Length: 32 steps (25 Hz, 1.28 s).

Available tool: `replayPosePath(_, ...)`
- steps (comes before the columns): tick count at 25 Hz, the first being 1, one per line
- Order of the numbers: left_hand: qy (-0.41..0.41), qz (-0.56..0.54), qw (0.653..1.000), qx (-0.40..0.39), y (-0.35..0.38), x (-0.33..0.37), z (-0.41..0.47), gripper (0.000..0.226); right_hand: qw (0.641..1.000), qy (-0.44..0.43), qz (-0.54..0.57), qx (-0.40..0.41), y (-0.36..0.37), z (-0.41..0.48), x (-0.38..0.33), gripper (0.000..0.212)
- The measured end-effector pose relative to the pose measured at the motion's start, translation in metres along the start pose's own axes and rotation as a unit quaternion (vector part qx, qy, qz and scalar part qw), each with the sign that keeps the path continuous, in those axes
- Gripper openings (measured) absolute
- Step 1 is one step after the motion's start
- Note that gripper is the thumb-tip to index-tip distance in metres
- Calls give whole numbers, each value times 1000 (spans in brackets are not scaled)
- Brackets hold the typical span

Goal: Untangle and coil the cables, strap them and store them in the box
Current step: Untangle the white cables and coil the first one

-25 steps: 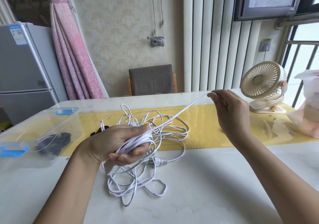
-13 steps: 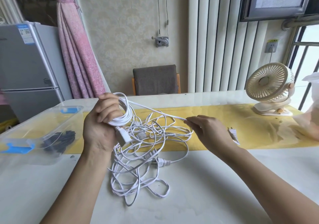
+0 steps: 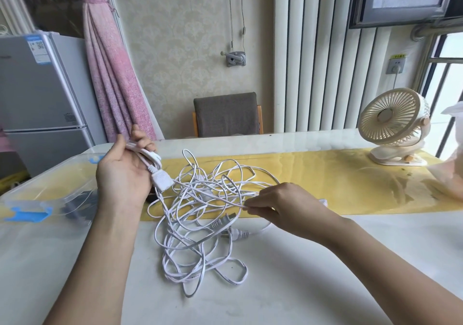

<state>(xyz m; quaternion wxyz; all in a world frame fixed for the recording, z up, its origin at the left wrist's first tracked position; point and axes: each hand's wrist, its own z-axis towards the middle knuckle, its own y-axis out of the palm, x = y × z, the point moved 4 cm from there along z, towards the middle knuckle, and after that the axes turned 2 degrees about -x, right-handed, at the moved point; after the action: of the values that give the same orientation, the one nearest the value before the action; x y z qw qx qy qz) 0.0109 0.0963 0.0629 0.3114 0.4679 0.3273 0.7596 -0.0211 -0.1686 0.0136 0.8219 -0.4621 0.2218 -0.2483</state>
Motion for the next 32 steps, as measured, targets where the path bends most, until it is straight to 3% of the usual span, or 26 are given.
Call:
replayPosePath(2,84,146,985,32,2,1,0,16,999,-38,-12,23,-6,1,-15,26)
replayPosePath(5,140,376,916,5,10,-4,-5,22,996,-61,-38,60,-15,1,-27,24)
replayPosePath(7,133,517,844,-57,12,-13,-8,19,992,-63,-49,93,-21,1,-27,25)
replayPosePath(10,118,703,686,-144,11,-29,-14,16,984,-67,-55,158,-33,-1,-24,23)
replayPosePath(12,53,778,606,-157,7,-39,-15,22,975,-61,-41,209,-44,-3,-22,22)
replayPosePath(13,1,798,585,-147,5,-42,-15,26,970,-56,-31,236,-49,-4,-21,21)
replayPosePath(15,-121,789,590,-121,-3,-46,-17,31,961,-34,-11,274,-58,-6,-16,22)
replayPosePath(18,-285,651,695,-105,1,-50,-31,34,953,13,-1,303,-65,-9,-4,21)
replayPosePath(20,-365,561,728,-146,13,-49,-45,35,943,46,-6,330,-69,-11,4,20)
replayPosePath(23,-457,483,718,-207,28,-48,-63,39,930,78,3,360,-73,-14,15,18)
replayPosePath(27,-512,399,704,-288,33,-53,-70,50,923,123,1,365,-72,-16,28,20)
replayPosePath(30,-568,168,720,-361,43,-59,-72,43,924,156,8,349,-65,-15,38,21)
replayPosePath(32,-548,15,734,-400,54,-58,-73,34,933,160,7,322,-57,-12,38,23)
